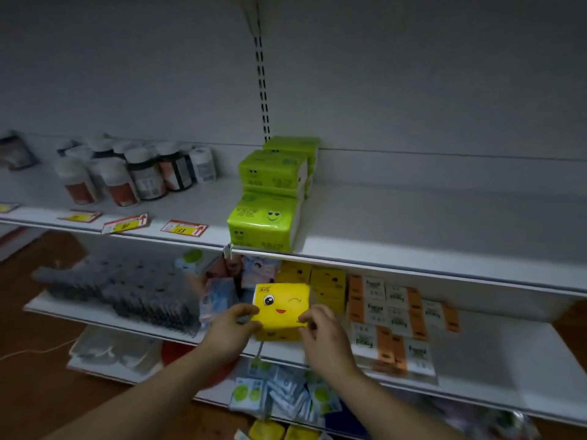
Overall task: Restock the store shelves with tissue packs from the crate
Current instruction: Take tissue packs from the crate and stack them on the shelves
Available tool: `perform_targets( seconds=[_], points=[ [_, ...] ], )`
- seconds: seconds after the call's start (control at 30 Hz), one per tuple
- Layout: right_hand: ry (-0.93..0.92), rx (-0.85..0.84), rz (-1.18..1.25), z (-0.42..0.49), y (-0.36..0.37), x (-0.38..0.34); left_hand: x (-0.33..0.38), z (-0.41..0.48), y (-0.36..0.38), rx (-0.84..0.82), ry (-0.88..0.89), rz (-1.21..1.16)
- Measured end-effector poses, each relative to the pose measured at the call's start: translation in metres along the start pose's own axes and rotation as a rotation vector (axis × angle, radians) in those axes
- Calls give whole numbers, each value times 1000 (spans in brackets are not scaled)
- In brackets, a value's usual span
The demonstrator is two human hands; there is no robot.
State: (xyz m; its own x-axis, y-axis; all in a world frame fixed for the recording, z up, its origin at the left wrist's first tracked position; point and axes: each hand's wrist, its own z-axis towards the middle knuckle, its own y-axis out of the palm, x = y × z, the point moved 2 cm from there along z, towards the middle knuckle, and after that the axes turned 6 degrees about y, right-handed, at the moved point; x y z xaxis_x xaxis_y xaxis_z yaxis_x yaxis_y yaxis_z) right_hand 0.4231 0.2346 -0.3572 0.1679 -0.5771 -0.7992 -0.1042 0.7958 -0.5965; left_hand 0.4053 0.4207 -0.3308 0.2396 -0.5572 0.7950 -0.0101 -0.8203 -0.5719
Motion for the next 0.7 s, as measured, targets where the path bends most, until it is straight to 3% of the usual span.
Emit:
perform_targets(
  seconds=[0.37,0.6,0.7],
  points=[
    [263,-85,-83,59,96,127,-106,103,85,-102,-161,-127],
    [335,-129,-112,90,148,197,-161,146,135,-43,-225,-123],
    [446,-225,-6,108,166,213,-168,155,149,-50,-192,-116]
  ],
)
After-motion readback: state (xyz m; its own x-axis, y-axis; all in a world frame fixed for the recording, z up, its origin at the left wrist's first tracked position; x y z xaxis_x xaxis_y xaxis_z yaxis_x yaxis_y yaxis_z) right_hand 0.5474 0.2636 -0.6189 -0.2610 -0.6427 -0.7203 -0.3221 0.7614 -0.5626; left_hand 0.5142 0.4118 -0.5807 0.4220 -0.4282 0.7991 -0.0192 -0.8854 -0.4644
